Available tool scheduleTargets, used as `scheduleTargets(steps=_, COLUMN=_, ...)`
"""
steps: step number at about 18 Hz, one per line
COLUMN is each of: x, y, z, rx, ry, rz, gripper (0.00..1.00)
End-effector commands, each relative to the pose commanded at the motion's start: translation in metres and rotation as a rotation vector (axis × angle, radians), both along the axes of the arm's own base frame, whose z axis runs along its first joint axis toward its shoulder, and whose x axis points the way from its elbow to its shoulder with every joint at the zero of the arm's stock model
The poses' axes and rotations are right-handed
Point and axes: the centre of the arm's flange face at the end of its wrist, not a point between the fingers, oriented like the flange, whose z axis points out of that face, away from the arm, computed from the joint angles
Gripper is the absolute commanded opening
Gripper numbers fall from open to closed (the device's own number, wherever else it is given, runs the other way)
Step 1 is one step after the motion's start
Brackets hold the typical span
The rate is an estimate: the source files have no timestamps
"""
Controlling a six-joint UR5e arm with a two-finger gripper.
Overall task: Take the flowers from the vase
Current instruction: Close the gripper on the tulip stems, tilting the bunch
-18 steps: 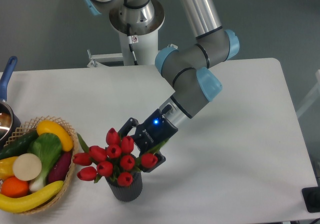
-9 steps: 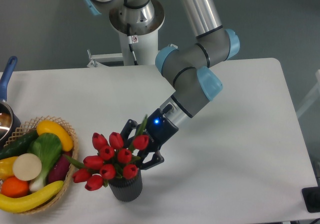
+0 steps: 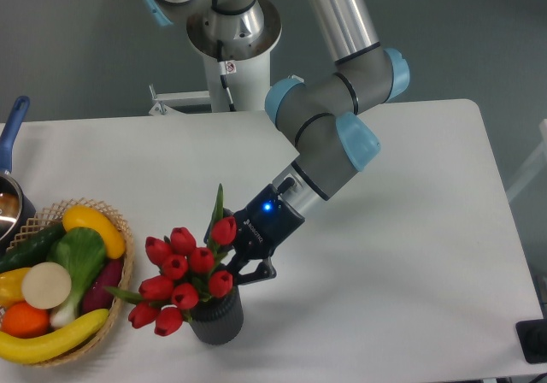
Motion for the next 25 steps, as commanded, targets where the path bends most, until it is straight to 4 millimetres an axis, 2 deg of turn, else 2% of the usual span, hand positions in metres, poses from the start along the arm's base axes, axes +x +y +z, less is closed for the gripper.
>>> scheduleTargets(steps=9, x=-0.0008, y=-0.0044, z=0.0019, rx=0.006, ry=-0.018, rz=0.009, gripper=0.26)
scheduleTargets(steps=15, x=0.0011, y=-0.0046, z=0.0009, rx=0.002, ry=-0.024, rz=0.009, gripper=0.15)
scheduleTargets(steps=25, x=-0.0042, y=-0.0083, z=0.0066, rx=0.046, ry=-0.057, rz=0.011, gripper=0.15)
